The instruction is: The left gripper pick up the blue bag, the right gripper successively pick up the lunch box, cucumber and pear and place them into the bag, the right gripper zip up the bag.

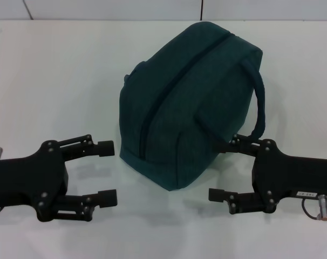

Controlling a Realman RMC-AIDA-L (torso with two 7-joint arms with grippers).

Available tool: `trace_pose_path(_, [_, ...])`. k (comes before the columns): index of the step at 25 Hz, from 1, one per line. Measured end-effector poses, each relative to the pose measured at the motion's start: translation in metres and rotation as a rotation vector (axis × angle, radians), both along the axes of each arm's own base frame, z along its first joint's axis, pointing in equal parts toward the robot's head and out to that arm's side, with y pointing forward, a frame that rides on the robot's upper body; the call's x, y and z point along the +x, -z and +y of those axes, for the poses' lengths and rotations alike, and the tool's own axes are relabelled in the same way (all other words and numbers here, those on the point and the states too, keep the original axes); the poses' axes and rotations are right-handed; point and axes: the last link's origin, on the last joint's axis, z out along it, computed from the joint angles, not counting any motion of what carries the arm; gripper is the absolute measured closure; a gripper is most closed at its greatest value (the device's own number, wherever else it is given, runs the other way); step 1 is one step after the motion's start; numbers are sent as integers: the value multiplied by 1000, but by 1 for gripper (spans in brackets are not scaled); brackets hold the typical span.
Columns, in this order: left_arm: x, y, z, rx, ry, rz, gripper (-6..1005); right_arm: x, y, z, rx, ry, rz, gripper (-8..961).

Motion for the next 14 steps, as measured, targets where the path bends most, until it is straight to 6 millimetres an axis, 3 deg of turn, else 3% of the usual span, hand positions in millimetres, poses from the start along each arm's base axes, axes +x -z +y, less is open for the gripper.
trace_pose_path(14, [-3,2,-3,-13,-6,11,120,3,-1,-1,23,2,5,89])
